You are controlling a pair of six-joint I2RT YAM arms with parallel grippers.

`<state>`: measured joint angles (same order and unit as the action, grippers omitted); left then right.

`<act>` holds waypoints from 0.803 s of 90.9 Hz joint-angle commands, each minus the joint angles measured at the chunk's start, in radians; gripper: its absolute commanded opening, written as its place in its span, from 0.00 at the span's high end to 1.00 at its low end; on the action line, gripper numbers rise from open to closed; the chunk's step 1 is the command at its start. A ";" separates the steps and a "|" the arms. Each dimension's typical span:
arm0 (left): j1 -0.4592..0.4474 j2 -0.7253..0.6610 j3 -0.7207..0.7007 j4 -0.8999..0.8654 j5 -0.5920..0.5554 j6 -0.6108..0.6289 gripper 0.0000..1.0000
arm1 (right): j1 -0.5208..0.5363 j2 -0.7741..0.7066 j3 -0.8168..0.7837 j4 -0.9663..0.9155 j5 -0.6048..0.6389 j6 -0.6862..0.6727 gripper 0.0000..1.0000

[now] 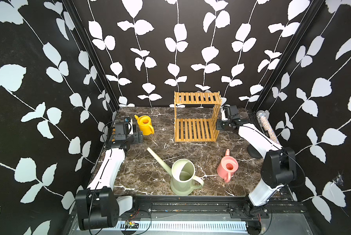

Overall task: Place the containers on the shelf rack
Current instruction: Adjust the shelf at the center of the board.

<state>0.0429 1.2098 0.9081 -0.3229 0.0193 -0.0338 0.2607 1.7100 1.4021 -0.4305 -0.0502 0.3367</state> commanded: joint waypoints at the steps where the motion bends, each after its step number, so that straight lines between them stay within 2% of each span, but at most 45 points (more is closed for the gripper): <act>1: 0.009 -0.025 -0.011 0.013 0.001 0.003 0.02 | 0.003 0.004 0.052 0.038 -0.039 -0.024 0.96; 26: 0.009 -0.024 -0.010 0.012 0.001 0.003 0.02 | 0.003 0.000 0.042 0.048 -0.028 -0.026 0.95; 51: 0.009 -0.023 -0.010 0.014 0.002 0.004 0.02 | 0.003 -0.054 0.033 0.040 -0.005 -0.028 0.73; 73: 0.009 -0.023 -0.012 0.016 0.004 0.002 0.02 | 0.002 -0.174 -0.003 0.001 0.012 -0.058 0.63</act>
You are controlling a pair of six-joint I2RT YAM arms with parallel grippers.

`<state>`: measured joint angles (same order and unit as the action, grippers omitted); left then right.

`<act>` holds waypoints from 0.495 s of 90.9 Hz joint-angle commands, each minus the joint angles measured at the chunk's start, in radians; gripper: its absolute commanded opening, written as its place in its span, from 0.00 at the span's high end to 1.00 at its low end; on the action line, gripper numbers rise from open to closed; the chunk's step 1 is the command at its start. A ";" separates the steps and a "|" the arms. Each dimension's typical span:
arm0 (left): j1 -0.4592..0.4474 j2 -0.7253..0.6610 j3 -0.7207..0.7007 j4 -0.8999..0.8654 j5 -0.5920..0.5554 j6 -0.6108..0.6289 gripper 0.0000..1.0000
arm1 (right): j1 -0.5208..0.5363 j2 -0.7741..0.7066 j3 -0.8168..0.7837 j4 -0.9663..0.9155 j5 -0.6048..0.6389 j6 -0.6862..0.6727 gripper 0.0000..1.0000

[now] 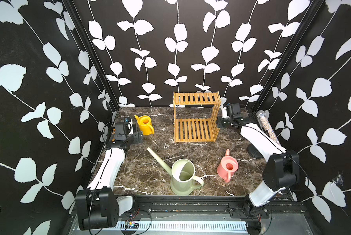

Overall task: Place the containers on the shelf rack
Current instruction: Adjust the shelf at the center of the board.

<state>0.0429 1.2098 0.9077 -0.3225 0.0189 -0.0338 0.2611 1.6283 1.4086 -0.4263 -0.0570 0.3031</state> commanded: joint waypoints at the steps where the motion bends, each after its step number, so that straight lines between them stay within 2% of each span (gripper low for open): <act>1: 0.009 -0.025 -0.012 0.015 0.004 0.002 0.02 | 0.001 -0.098 -0.013 -0.005 0.018 -0.026 0.63; 29: 0.009 -0.034 0.017 0.003 -0.036 0.059 0.01 | 0.003 -0.293 -0.090 -0.065 -0.060 -0.100 0.49; 37: 0.009 -0.032 0.034 -0.007 -0.044 0.082 0.02 | 0.006 -0.351 -0.138 -0.074 -0.086 -0.112 0.43; 45: 0.009 -0.027 0.068 -0.033 -0.044 0.109 0.01 | 0.008 -0.394 -0.171 -0.076 -0.126 -0.122 0.33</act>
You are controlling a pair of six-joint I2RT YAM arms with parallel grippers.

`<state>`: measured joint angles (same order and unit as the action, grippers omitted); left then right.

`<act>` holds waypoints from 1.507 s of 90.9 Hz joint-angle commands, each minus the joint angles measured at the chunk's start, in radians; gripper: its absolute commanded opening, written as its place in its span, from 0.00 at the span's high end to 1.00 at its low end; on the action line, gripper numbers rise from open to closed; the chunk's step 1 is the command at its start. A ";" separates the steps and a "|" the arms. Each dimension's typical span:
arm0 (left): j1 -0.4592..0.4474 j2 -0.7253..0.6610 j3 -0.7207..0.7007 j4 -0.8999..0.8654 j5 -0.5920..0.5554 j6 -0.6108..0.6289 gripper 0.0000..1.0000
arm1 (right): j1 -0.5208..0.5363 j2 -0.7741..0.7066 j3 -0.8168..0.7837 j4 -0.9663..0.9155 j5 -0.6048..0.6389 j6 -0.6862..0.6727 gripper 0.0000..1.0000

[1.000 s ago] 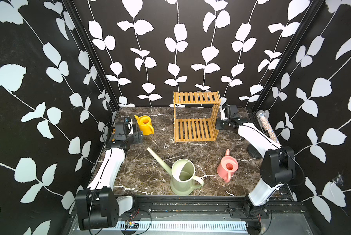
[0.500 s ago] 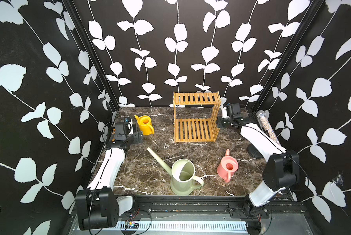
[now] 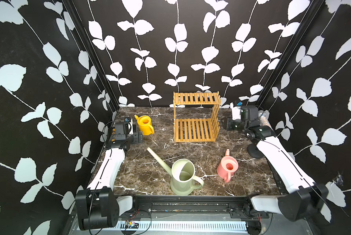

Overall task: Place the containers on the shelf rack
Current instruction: 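Adjust the shelf at the center of the board, then pick up a container from the center of the board.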

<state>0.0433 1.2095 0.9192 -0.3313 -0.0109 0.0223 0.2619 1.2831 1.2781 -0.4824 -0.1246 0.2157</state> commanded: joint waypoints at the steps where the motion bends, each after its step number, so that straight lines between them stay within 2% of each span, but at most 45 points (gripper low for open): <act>1: 0.009 -0.027 0.062 -0.028 -0.013 0.057 0.02 | 0.008 -0.054 -0.044 -0.022 -0.065 -0.037 0.31; 13: 0.009 -0.011 0.146 -0.102 0.012 0.101 0.02 | 0.033 -0.118 -0.088 -0.041 -0.111 -0.078 0.16; 18: 0.009 -0.005 0.182 -0.129 0.037 0.128 0.02 | 0.051 -0.139 -0.107 -0.042 -0.127 -0.100 0.04; 21: 0.009 -0.002 0.208 -0.158 0.065 0.158 0.02 | 0.065 -0.151 -0.119 -0.045 -0.142 -0.112 0.02; 44: 0.007 0.041 0.385 -0.339 0.301 0.285 0.01 | 0.196 -0.219 -0.176 -0.095 -0.238 -0.209 0.01; 62: -0.029 0.089 0.586 -0.610 0.441 0.546 0.01 | 0.324 -0.303 -0.246 -0.125 -0.280 -0.257 0.02; 70: -0.031 0.102 0.676 -0.734 0.550 0.627 0.01 | 0.390 -0.328 -0.279 -0.133 -0.263 -0.255 0.02; 79: -0.035 0.124 0.778 -0.881 0.723 0.722 0.01 | 0.484 -0.344 -0.303 -0.157 -0.243 -0.242 0.02; 84: -0.045 0.134 0.814 -0.934 0.774 0.754 0.01 | 0.535 -0.354 -0.319 -0.158 -0.229 -0.230 0.02; 96: -0.077 0.156 0.885 -1.061 0.852 0.840 0.01 | 0.647 -0.390 -0.363 -0.128 -0.172 -0.235 0.02; 103: -0.087 0.169 0.923 -1.141 0.907 0.923 0.02 | 0.682 -0.405 -0.378 -0.113 -0.161 -0.227 0.02; 123: -0.095 0.184 1.006 -1.298 1.005 1.047 0.01 | 0.771 -0.400 -0.389 -0.099 -0.181 -0.192 0.02; 137: -0.099 0.187 1.034 -1.336 1.039 1.074 0.01 | 0.823 -0.363 -0.384 -0.089 -0.114 -0.188 0.04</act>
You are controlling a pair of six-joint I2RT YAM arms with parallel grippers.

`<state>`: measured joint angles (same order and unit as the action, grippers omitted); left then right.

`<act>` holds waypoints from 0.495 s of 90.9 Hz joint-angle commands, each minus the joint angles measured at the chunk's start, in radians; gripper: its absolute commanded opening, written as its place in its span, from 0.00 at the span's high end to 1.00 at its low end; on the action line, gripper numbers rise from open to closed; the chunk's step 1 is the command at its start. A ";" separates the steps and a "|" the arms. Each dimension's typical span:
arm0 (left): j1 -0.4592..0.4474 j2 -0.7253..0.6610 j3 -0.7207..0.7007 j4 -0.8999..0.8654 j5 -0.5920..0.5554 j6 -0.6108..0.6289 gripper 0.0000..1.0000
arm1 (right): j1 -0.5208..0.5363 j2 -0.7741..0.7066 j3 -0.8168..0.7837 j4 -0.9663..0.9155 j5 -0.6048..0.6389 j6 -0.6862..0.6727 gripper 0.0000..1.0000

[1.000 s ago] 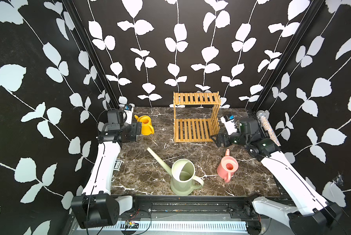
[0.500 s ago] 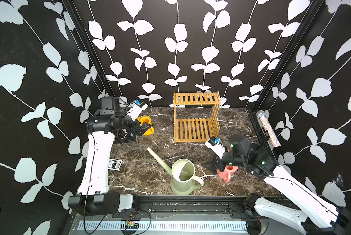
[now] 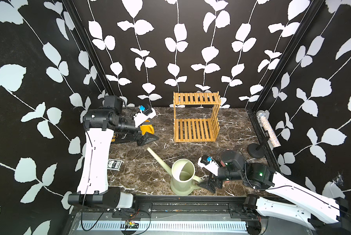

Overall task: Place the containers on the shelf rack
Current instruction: 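Pick up a container from the center of the board.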

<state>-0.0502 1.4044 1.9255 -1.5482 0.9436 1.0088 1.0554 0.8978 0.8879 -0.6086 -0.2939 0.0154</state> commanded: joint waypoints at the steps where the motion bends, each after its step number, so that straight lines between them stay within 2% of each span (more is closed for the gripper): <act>1: -0.005 -0.008 0.028 -0.121 0.085 0.090 0.02 | 0.032 0.026 0.006 0.038 0.060 0.011 0.04; 15: -0.011 -0.003 0.034 -0.123 0.070 0.091 0.01 | 0.043 0.070 0.026 0.022 0.133 0.015 0.11; 45: -0.014 -0.008 0.026 -0.119 0.060 0.095 0.01 | 0.061 0.128 0.046 0.028 0.156 0.016 0.20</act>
<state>-0.0593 1.4052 1.9415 -1.5982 0.9756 1.0634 1.1019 1.0134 0.9085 -0.6029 -0.1612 0.0235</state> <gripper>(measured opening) 0.985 0.802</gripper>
